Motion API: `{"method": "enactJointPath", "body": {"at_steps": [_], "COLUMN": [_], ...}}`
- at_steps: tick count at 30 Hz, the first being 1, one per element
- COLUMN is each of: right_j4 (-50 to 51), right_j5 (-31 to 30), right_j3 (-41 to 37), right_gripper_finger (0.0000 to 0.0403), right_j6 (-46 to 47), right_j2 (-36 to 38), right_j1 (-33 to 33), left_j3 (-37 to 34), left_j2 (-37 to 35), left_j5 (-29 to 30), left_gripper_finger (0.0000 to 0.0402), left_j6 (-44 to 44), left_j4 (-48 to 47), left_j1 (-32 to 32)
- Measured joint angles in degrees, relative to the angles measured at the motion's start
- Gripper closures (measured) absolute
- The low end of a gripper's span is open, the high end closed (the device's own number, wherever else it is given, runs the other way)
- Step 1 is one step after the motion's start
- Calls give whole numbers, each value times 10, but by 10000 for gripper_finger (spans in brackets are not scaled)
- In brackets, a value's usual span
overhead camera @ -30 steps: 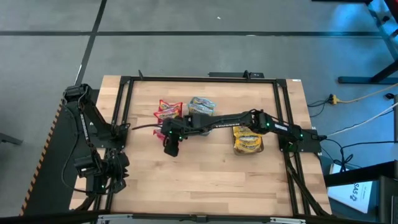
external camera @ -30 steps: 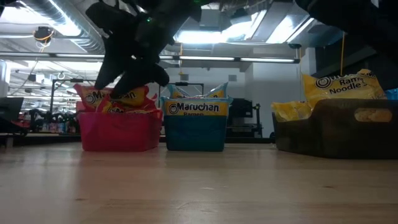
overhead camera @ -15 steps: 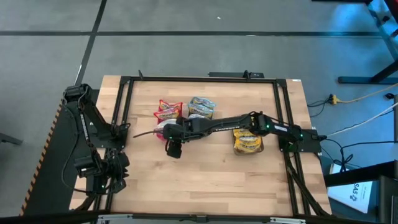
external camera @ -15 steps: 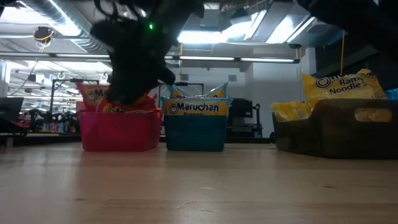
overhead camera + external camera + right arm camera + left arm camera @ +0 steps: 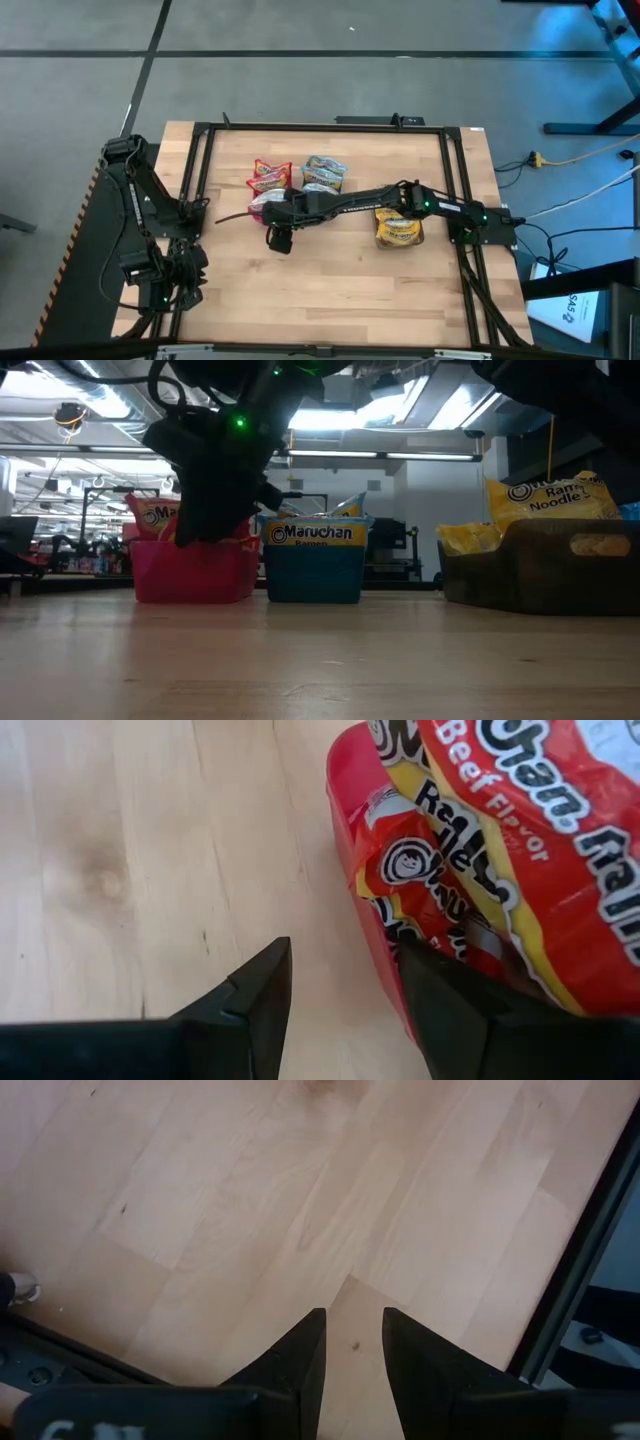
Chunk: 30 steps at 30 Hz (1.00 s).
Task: Sort Maruchan noodles
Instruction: Move the red bin to the middle left of the table
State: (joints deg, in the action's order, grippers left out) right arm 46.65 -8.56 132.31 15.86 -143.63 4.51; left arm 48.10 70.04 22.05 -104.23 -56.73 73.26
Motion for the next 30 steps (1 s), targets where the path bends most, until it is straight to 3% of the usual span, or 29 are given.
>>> {"method": "enactJointPath", "body": {"at_steps": [5,16,30], "right_j4": [0,-5,-70], "right_j5": [17,93,111], "right_j3": [0,0,-1], "right_gripper_finger": [223,281,286], "right_j6": [2,20,87], "right_j2": [0,0,-1], "right_j1": [0,18,88], "left_j3": [0,0,0], "left_j2": [0,0,0], "left_j5": [0,0,0], "left_gripper_finger": [306,306,306], "left_j6": [10,14,14], "left_j4": [0,-2,-2], "left_j1": [0,0,0]}}
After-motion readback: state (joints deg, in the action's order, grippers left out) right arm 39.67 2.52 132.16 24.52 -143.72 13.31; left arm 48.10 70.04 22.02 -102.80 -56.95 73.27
